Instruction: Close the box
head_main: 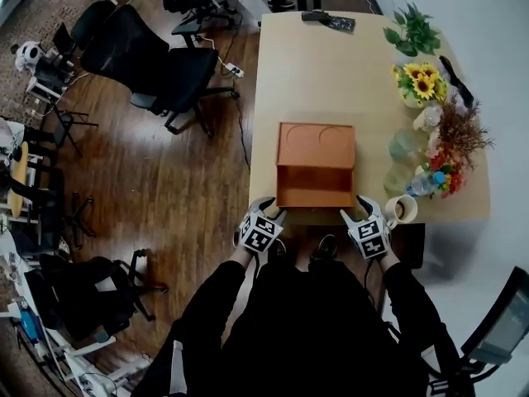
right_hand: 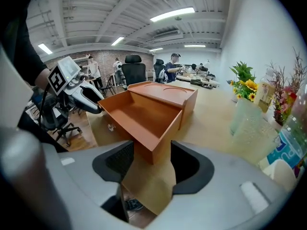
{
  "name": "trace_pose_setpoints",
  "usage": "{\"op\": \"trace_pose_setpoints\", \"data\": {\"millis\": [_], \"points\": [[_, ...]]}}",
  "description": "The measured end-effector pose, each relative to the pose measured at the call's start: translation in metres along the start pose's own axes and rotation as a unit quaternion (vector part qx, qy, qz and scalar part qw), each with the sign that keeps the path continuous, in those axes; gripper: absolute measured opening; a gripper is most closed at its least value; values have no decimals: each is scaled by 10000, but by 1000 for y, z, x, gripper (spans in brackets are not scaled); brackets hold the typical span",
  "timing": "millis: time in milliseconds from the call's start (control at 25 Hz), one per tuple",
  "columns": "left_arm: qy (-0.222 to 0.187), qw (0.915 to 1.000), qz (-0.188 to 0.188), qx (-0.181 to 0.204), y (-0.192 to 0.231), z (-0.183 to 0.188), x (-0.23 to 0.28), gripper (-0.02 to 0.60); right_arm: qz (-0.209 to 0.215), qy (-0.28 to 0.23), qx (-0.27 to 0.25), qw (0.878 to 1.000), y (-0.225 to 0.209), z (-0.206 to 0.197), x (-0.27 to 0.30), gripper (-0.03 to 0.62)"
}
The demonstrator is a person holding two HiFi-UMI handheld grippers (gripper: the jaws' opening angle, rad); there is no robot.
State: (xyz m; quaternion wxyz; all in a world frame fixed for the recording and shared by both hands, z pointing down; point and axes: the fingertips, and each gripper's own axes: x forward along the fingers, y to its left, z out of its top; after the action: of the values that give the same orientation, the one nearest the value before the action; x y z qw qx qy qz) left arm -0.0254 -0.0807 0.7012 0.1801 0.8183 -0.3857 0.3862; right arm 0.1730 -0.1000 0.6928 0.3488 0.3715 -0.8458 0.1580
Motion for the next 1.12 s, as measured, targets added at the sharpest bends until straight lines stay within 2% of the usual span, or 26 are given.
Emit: {"op": "trace_pose_setpoints", "data": {"millis": [80,400,520,600,680,880,1120], "points": [[-7,10000,26,-21,4,0,0,137,140,3,-10,9999,4,3,4,201],[-110,9999,-26,-127,35,5,-3,130,126,-44,102,9999,16,21,11,195],[-33,9997,-97,229,47,6,1,129,-54,128,10,9999,21,22,16,174],[104,9979,-117,622,54,3,6,127,-234,209,129,9994,25,22,19,167],[84,9964,-70,836,64,9,8,124,-377,128,311,9987,28,26,20,160],[-56,9973,-74,725,82,16,12,117,-569,51,451,9973,30,35,27,147],[-242,9984,-10,520,94,34,26,117,-908,-29,633,9938,5,47,38,138]]}}
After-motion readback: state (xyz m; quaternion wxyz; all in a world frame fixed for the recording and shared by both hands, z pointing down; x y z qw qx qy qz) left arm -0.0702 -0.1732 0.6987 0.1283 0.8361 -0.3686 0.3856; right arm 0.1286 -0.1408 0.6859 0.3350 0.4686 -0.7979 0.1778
